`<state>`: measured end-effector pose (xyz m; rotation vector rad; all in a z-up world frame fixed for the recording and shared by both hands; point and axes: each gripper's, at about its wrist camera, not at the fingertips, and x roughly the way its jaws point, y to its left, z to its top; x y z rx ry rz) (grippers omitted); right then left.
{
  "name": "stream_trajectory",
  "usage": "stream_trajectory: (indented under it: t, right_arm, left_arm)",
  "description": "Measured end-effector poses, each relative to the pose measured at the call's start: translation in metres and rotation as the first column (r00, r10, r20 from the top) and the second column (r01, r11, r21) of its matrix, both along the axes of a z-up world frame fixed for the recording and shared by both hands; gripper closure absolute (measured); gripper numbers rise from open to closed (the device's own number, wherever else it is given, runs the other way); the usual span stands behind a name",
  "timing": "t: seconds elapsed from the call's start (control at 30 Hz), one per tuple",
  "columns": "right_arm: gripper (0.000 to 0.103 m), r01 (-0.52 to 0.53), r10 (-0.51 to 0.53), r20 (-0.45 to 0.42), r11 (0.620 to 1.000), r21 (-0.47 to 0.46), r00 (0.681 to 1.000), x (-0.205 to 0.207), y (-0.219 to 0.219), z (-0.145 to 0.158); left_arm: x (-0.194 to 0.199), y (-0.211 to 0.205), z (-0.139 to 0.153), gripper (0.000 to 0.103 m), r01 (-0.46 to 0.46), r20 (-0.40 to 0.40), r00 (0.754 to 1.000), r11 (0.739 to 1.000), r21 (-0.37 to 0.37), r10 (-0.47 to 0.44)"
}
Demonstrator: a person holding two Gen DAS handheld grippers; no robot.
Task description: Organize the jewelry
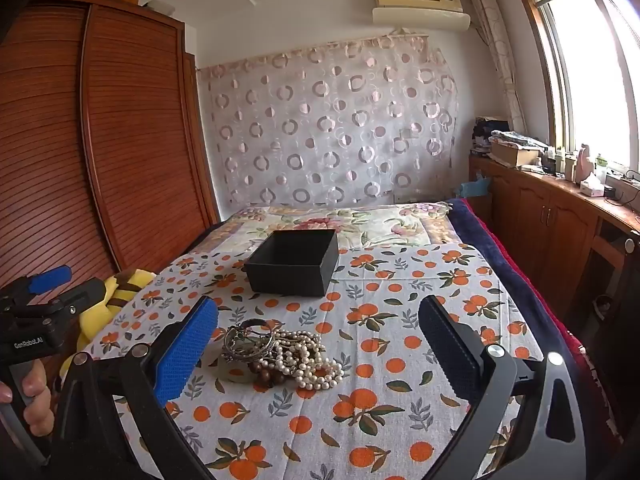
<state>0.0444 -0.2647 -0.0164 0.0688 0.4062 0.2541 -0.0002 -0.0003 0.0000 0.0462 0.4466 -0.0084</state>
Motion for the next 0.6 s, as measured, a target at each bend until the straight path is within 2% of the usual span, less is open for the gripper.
stream_trajectory:
  t: [0.6]
  right_arm:
    - [0.002, -0.001, 0.001, 0.002, 1.000, 0.001, 1.000, -0.001, -0.001, 0.000]
  left_arm:
    - [-0.003, 0.000, 0.007, 0.006, 0.004, 0.014, 1.000, 1.000, -0.013, -0.004]
